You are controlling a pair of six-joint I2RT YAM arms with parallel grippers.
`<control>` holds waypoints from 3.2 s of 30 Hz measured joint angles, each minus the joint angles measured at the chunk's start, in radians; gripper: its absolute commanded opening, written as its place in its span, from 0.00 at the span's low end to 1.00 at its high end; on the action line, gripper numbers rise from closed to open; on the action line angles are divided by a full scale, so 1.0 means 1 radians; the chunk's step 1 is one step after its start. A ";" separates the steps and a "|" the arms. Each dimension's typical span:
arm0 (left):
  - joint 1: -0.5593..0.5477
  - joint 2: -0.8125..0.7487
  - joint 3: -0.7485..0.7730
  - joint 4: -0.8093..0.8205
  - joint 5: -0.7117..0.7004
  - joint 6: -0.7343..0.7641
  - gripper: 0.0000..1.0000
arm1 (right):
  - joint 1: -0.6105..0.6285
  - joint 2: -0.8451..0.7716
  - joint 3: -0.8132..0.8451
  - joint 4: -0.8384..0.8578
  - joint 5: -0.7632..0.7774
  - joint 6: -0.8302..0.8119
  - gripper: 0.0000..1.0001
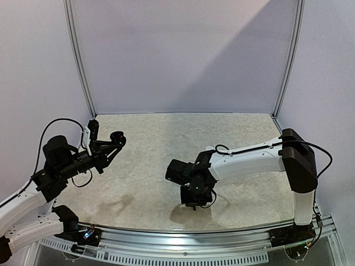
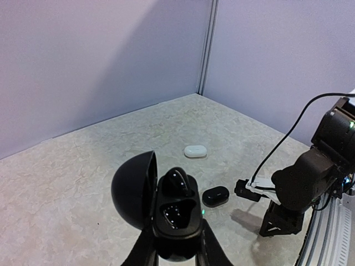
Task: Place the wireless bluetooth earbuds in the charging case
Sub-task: Pick up the left earbud from the corner of the board, then insert the left earbud into the left side groove of the charging case.
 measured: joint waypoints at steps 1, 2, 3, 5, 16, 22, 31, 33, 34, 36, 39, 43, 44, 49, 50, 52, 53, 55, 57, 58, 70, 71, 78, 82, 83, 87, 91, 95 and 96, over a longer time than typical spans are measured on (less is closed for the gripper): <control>0.000 0.000 0.000 0.000 0.000 0.000 0.00 | 0.000 0.000 0.000 0.002 0.000 -0.005 0.22; 0.000 0.000 0.000 0.000 0.000 0.000 0.00 | 0.000 0.000 0.000 0.002 -0.001 -0.009 0.21; 0.000 0.000 0.000 0.000 0.000 0.000 0.00 | 0.000 0.001 0.000 0.004 -0.002 -0.013 0.21; 0.000 -0.001 0.000 -0.001 0.000 0.000 0.00 | 0.000 0.002 -0.001 0.012 -0.005 -0.018 0.19; 0.000 -0.004 0.000 -0.001 0.000 0.000 0.00 | 0.000 0.003 -0.008 0.037 -0.021 -0.038 0.16; 0.000 -0.005 0.000 -0.001 0.000 0.000 0.00 | -0.001 0.007 -0.008 0.040 -0.033 -0.043 0.08; 0.000 -0.006 0.000 -0.002 0.000 0.000 0.00 | -0.001 0.007 -0.004 0.034 -0.028 -0.055 0.04; 0.000 -0.006 0.000 -0.002 0.000 0.000 0.00 | -0.001 0.007 0.000 0.027 -0.022 -0.064 0.04; 0.000 -0.006 0.000 -0.001 0.000 0.001 0.00 | -0.001 0.007 0.002 0.022 -0.016 -0.067 0.04; 0.000 -0.006 0.000 -0.001 0.001 0.003 0.00 | -0.001 0.006 0.011 0.004 0.003 -0.079 0.04; 0.000 -0.006 0.000 -0.001 0.002 0.008 0.00 | -0.001 0.002 0.038 -0.019 0.039 -0.100 0.03; 0.000 -0.006 0.000 -0.001 0.004 0.014 0.00 | 0.003 -0.030 0.089 -0.042 0.106 -0.148 0.01; 0.000 -0.006 0.000 -0.001 0.005 0.016 0.00 | 0.005 -0.039 0.107 -0.047 0.125 -0.163 0.01; 0.000 -0.005 0.000 0.005 0.018 0.029 0.00 | 0.035 -0.085 0.238 -0.053 0.248 -0.286 0.01; 0.000 -0.005 0.000 0.010 0.021 0.035 0.00 | 0.046 -0.095 0.278 -0.044 0.281 -0.329 0.01; 0.000 -0.005 0.001 0.018 0.023 0.046 0.00 | 0.072 -0.121 0.349 0.006 0.343 -0.430 0.00; 0.000 -0.005 0.002 0.024 0.024 0.057 0.00 | 0.086 -0.137 0.376 0.049 0.368 -0.485 0.00; 0.000 -0.005 0.004 0.037 0.025 0.076 0.00 | 0.110 -0.171 0.402 0.149 0.399 -0.606 0.00; -0.001 -0.006 0.011 0.051 0.025 0.100 0.00 | 0.131 -0.204 0.414 0.277 0.411 -0.739 0.00; -0.002 -0.007 0.015 0.061 0.025 0.114 0.00 | 0.137 -0.215 0.418 0.340 0.410 -0.802 0.00; -0.056 -0.082 0.020 0.229 0.010 0.236 0.00 | 0.172 -0.161 0.458 0.857 0.273 -1.282 0.00; -0.063 -0.082 0.019 0.242 0.001 0.238 0.00 | 0.177 -0.150 0.460 0.886 0.266 -1.308 0.00; -0.086 -0.068 0.018 0.295 -0.055 0.240 0.00 | 0.200 -0.066 0.514 0.975 0.232 -1.419 0.00; -0.089 -0.067 0.010 0.326 -0.083 0.239 0.00 | 0.201 -0.040 0.526 0.989 0.226 -1.452 0.00; -0.089 -0.066 0.010 0.330 -0.087 0.237 0.00 | 0.201 -0.036 0.526 0.989 0.227 -1.457 0.00; -0.094 -0.062 0.008 0.344 -0.097 0.226 0.00 | 0.201 -0.027 0.526 0.992 0.235 -1.474 0.00; -0.098 -0.063 0.006 0.346 -0.104 0.220 0.00 | 0.201 -0.024 0.526 1.008 0.254 -1.482 0.00; -0.099 -0.063 0.004 0.346 -0.106 0.220 0.00 | 0.201 -0.021 0.528 1.025 0.267 -1.487 0.00; -0.099 -0.063 0.003 0.346 -0.105 0.220 0.00 | 0.201 -0.018 0.532 1.027 0.268 -1.487 0.00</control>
